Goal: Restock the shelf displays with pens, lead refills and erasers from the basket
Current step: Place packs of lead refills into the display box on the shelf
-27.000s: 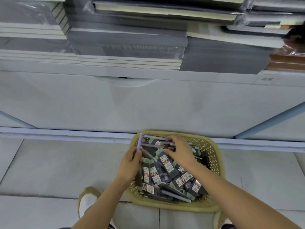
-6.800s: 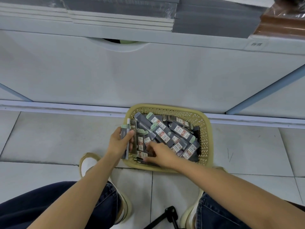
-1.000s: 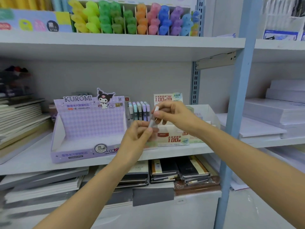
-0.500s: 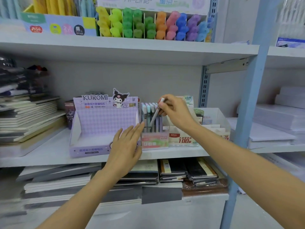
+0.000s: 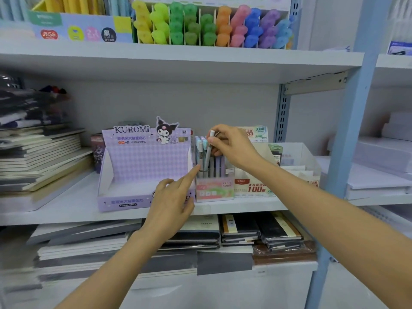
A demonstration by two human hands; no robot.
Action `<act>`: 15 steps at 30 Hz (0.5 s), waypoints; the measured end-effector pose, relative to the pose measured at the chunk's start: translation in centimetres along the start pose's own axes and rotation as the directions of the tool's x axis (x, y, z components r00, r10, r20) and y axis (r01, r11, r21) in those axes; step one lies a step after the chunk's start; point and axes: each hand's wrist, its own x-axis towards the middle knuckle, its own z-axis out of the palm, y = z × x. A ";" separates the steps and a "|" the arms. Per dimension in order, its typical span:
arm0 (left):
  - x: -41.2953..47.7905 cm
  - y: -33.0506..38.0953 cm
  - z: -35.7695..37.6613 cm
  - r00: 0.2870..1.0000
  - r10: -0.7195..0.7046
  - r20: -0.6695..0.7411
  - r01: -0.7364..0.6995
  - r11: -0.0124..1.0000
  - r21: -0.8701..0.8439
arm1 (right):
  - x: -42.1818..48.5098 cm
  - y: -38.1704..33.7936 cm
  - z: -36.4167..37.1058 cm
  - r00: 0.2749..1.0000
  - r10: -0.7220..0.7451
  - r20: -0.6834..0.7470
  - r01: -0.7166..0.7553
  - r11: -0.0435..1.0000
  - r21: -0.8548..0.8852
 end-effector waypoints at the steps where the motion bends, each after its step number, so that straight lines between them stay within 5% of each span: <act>1: 0.0 0.0 -0.1 1.000 0.003 0.001 -0.003 1.000 -0.001 | 0.1 0.0 -0.2 1.000 -0.004 0.027 0.005 1.000 -0.014; 15: -0.1 -0.3 -0.2 1.000 0.019 -0.009 -0.019 1.000 0.010 | 0.5 0.1 -0.5 0.995 -0.021 0.100 0.025 0.999 -0.038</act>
